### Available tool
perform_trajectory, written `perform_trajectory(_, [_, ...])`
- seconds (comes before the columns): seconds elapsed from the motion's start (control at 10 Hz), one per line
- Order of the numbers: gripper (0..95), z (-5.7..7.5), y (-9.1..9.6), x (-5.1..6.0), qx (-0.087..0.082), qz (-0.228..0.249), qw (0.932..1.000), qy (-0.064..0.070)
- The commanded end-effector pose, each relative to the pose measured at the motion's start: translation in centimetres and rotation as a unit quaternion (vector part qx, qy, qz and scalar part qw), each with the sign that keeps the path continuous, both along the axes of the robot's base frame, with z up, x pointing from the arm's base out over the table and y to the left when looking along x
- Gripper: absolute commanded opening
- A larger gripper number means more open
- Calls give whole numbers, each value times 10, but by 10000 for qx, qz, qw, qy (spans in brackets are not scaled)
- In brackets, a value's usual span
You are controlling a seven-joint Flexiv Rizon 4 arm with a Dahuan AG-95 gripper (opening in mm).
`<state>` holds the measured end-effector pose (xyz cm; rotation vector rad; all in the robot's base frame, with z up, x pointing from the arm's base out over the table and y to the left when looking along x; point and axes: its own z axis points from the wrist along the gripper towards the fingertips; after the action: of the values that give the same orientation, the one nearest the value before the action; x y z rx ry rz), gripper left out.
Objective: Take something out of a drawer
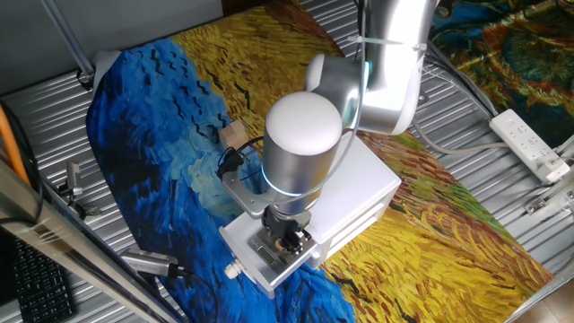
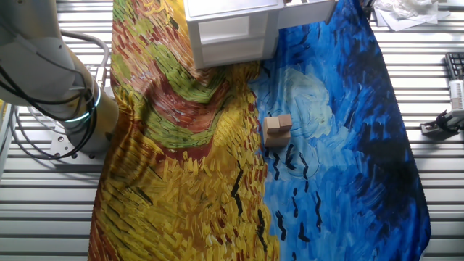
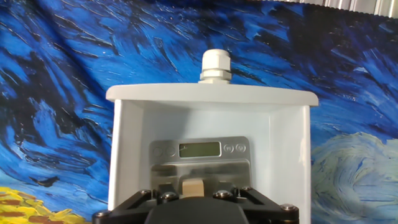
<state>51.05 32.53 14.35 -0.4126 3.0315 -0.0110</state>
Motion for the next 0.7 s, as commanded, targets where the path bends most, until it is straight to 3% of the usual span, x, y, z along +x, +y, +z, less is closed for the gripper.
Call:
perform_trajectory(0.1, [380,-1,0,1,8,-15,10000,5])
perform_trajectory(0.7, [380,-7,0,3,32,-148,9998,109])
